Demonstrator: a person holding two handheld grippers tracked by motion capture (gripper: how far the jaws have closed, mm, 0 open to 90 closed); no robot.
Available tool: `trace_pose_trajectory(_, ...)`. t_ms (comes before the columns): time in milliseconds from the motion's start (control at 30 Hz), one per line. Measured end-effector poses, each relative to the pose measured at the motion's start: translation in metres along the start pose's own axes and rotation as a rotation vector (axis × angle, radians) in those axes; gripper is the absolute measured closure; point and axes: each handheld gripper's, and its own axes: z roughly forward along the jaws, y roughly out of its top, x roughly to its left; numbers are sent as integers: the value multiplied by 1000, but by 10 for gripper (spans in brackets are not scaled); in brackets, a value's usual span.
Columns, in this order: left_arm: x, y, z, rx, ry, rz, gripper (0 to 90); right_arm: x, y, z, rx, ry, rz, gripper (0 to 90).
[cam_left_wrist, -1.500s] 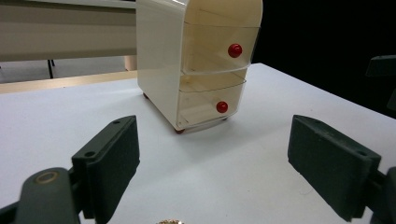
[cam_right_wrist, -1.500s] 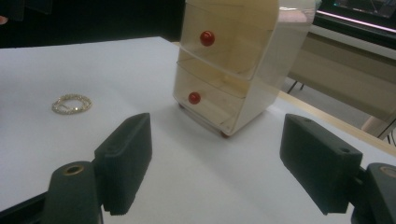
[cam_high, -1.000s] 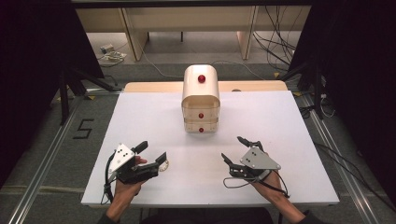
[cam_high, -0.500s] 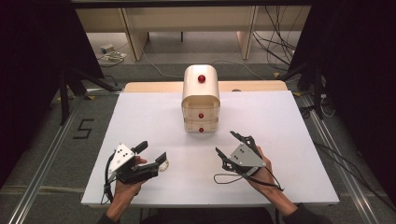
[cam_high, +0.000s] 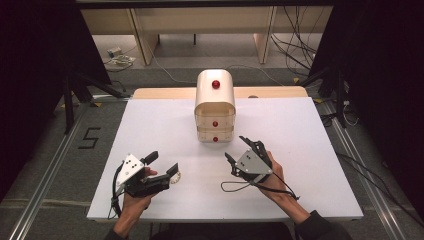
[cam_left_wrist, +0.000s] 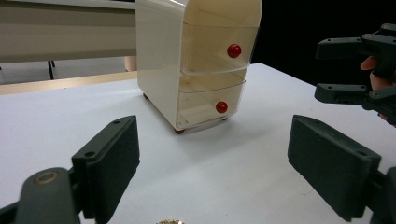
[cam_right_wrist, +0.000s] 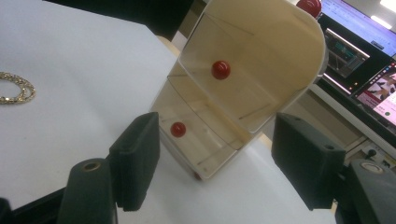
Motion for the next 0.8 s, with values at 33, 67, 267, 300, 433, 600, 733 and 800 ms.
trace_pose_trajectory(33,0,0,0,0,0,-1,160,0,0,1,1,-2,0,332)
trace_pose_trajectory(67,0,0,0,0,0,-1,160,0,1,2,1,-3,0,333)
trace_pose_trajectory(267,0,0,0,1,0,1,160,1,3,11,5,-10,-11,340)
trace_pose_trajectory(300,0,0,0,2,-1,1,160,1,3,11,5,-10,-11,340)
trace_pose_trajectory(433,0,0,0,1,0,0,160,3,5,17,2,-21,-20,354)
trace_pose_trajectory(600,0,0,0,3,0,1,160,4,7,27,3,-32,-30,358)
trace_pose_trajectory(733,0,-1,0,1,2,0,160,5,9,33,1,-47,-41,364)
trace_pose_trajectory(800,1,-1,0,0,3,-1,160,5,9,36,-2,-51,-43,366)
